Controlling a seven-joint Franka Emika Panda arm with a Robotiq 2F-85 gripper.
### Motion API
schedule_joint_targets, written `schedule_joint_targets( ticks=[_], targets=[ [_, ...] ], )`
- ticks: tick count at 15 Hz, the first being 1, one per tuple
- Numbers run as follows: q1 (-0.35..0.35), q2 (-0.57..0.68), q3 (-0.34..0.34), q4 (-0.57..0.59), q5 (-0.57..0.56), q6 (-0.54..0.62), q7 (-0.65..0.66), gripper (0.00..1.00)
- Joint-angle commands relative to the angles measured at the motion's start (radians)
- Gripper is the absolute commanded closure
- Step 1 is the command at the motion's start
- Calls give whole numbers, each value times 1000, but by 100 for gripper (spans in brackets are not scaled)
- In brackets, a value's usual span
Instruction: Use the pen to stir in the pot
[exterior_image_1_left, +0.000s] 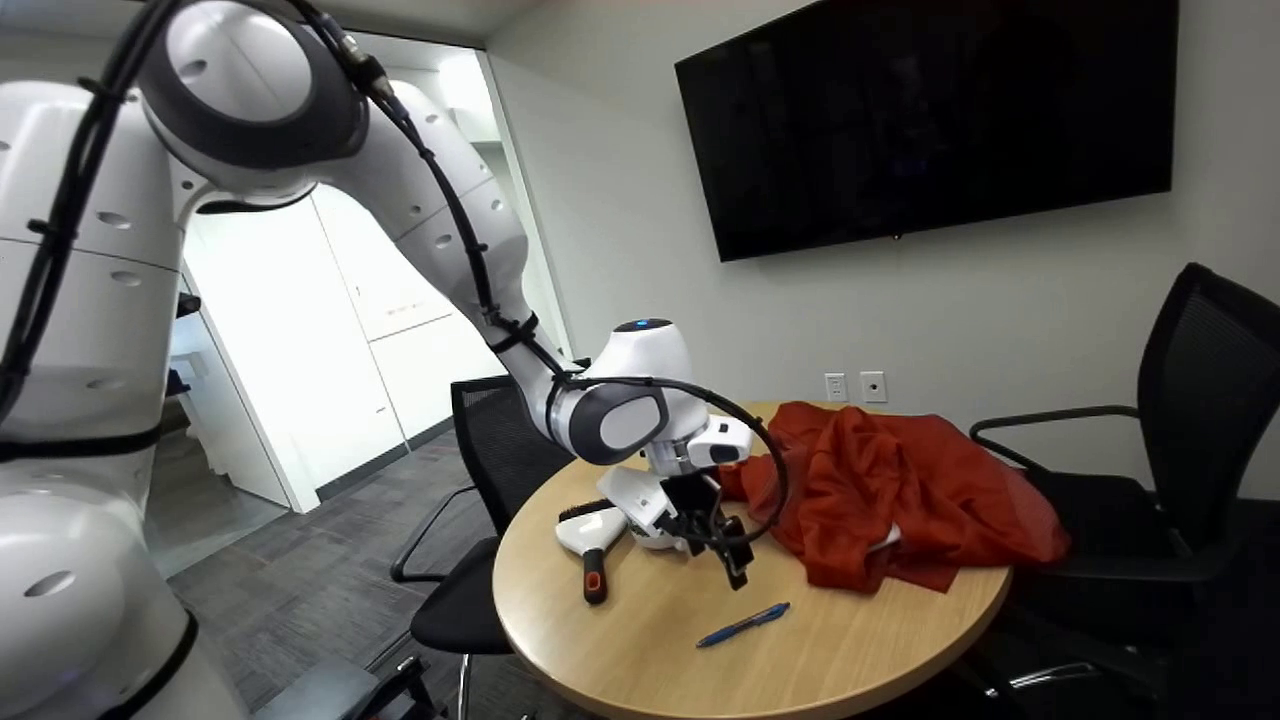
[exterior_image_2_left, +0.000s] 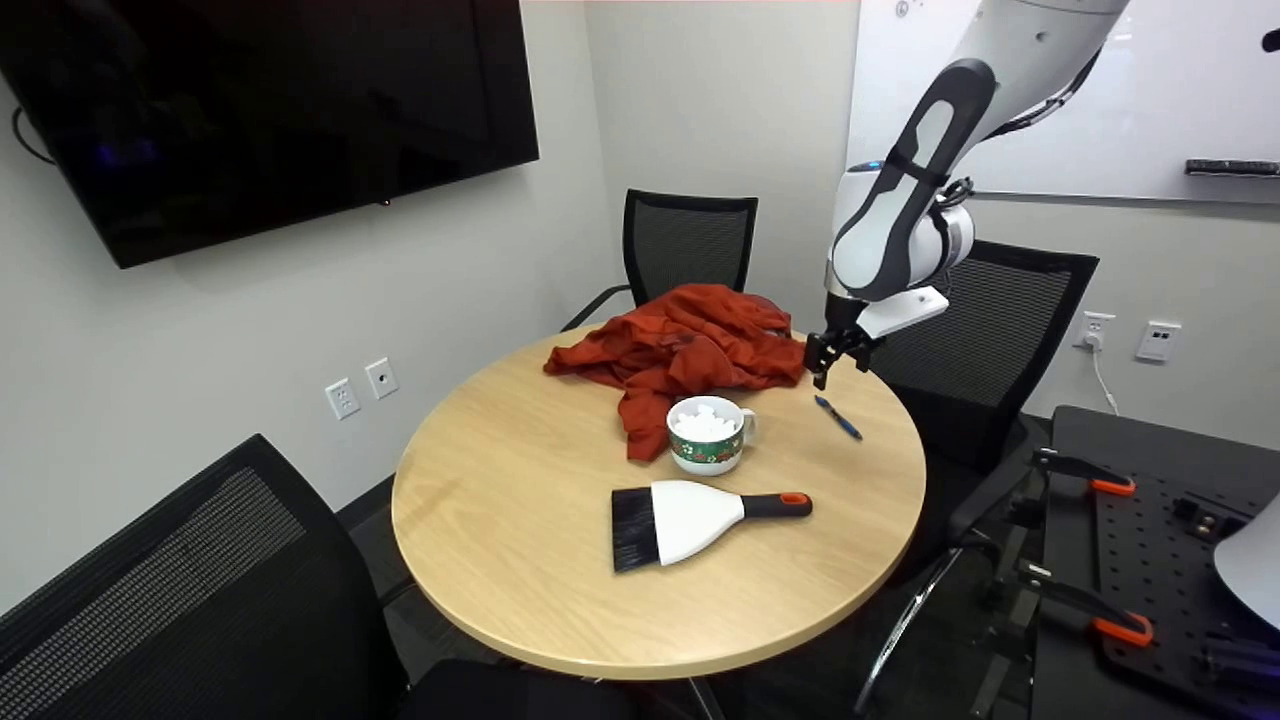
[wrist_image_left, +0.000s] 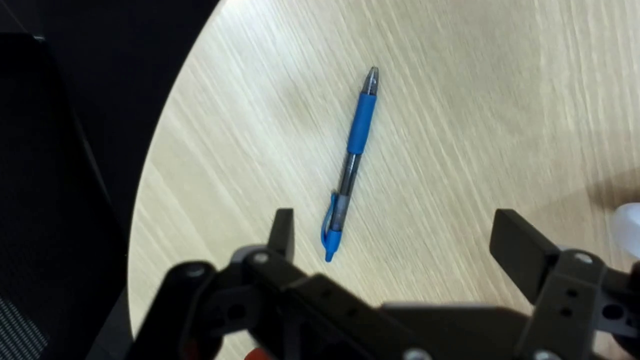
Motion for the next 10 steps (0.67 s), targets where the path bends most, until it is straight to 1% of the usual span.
schedule_joint_targets(
  ticks=[1,5,10],
  targets=[
    [-12,103,7,105,28,-1,26,0],
    [-5,173,-8,183,31,-26,60,0],
    [-5,231,-12,236,38,-23,94,0]
  ],
)
